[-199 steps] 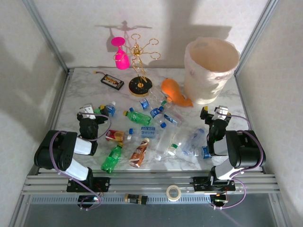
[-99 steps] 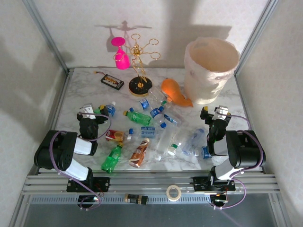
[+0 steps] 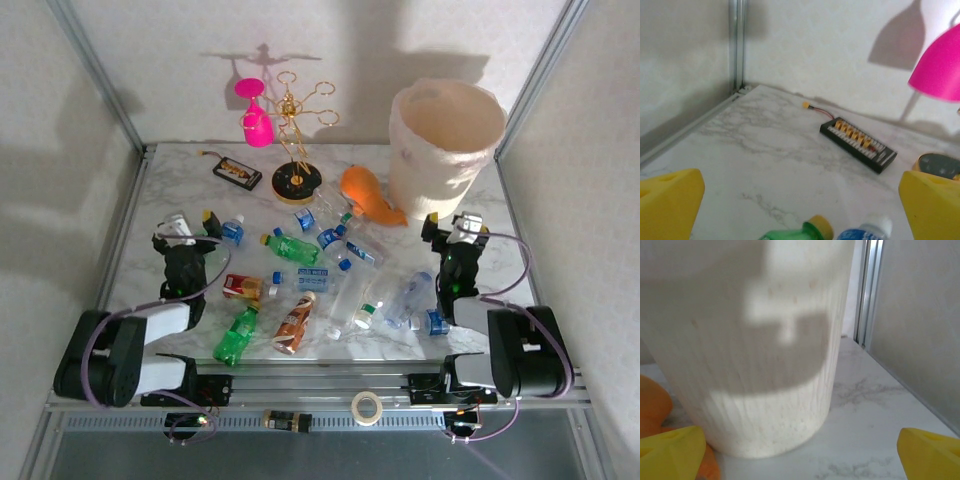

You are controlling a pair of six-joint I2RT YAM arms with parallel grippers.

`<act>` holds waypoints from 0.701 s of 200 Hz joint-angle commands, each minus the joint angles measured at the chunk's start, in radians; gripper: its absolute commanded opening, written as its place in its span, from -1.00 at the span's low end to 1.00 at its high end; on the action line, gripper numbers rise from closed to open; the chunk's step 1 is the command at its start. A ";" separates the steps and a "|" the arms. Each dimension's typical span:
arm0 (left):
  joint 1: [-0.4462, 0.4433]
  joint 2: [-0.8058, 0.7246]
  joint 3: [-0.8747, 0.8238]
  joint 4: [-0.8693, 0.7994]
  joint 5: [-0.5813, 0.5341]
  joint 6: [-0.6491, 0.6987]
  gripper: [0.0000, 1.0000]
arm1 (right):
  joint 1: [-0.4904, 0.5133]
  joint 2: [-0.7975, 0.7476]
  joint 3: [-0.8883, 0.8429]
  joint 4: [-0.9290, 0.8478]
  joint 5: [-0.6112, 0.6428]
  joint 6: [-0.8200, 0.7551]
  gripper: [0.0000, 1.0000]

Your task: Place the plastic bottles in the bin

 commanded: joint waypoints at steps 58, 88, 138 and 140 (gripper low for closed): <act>-0.053 -0.237 0.206 -0.494 0.167 -0.356 0.99 | 0.051 -0.155 0.386 -0.883 -0.108 0.409 0.97; -0.168 -0.220 0.206 -0.509 0.251 -0.395 0.99 | 0.092 -0.168 0.462 -1.118 -0.196 0.527 0.98; -0.364 -0.089 0.239 -0.458 0.240 -0.408 0.99 | 0.162 -0.183 0.528 -1.522 -0.211 0.641 0.94; -0.368 -0.083 0.241 -0.454 0.241 -0.408 0.99 | 0.164 -0.184 0.530 -1.538 -0.209 0.645 0.94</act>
